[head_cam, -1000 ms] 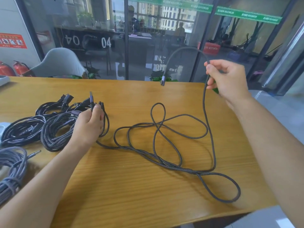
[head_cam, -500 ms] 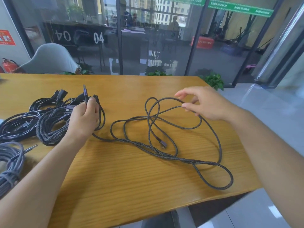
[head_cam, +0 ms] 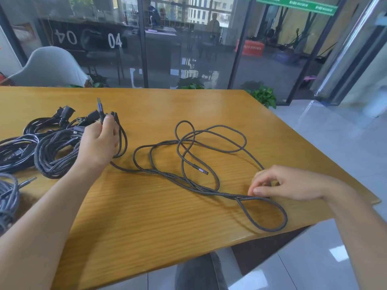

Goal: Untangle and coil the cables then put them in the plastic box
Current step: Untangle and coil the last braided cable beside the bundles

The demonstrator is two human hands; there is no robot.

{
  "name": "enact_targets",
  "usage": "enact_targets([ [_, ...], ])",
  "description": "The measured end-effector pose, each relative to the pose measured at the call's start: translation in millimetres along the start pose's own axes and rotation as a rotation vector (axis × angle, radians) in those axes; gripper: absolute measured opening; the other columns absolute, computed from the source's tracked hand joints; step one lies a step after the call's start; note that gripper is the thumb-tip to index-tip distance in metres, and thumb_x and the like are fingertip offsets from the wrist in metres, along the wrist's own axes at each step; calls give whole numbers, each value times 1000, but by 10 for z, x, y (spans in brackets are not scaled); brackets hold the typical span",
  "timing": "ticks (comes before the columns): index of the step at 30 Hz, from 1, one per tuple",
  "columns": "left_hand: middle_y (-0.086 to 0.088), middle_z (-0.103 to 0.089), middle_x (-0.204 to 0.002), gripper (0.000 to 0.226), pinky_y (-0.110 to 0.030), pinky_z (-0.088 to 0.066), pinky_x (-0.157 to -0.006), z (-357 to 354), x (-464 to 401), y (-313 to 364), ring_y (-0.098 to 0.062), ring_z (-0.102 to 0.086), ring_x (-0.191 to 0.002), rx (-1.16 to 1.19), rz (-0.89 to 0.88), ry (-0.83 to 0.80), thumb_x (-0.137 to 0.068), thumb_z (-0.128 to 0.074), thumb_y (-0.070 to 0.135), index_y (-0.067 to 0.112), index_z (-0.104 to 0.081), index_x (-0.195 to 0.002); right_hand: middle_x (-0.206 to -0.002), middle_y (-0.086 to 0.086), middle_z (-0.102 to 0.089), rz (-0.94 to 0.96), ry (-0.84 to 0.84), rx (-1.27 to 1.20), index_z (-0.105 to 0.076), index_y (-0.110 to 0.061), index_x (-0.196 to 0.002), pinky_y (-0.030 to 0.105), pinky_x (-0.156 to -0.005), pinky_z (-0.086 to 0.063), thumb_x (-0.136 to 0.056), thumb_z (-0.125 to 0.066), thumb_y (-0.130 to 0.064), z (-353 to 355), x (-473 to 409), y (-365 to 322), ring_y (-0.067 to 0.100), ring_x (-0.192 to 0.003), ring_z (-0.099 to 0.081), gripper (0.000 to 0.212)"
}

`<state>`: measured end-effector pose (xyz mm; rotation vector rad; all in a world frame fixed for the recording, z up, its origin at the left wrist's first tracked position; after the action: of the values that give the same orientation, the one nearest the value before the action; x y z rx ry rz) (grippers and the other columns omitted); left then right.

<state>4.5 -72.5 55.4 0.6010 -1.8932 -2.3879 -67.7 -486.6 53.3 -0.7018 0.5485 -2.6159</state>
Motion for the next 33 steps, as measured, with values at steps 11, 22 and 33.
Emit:
enact_targets([
  [11, -6, -27, -66, 41, -34, -17, -53, -3, 32, 50, -19, -21, -54, 12, 13, 3, -108, -35, 41, 14, -52, -82, -75, -33, -59, 57, 785, 56, -76, -35, -90, 19, -56, -36, -92, -78, -26, 425, 383, -389, 9, -60, -49, 9],
  [22, -10, -31, -71, 60, -42, -14, -56, -5, 45, 53, -22, -18, -57, 17, 24, -17, -106, -34, 44, -6, -39, -73, -99, -19, -69, 387, 451, -47, -78, -36, -103, 21, -71, -48, -98, -72, -34, -336, 225, -1174, 15, -81, -64, 8],
  [33, 2, -28, -61, 40, -35, -15, -52, 29, 5, 11, -16, -19, -52, 180, 100, -15, -111, -34, 39, 17, -44, -78, -94, -22, -67, 351, 316, 173, -75, -36, -107, 8, -73, -29, -99, -65, -46, -683, -652, -1657, -13, -79, -53, 16],
])
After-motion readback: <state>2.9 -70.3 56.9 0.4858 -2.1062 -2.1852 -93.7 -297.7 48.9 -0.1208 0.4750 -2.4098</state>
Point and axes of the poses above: each hand's wrist, its own x-axis away from the middle knuckle, its own z-axis out of the back of the hand, y = z × x, the point moved 6 cm from there along -x, towards the middle knuckle
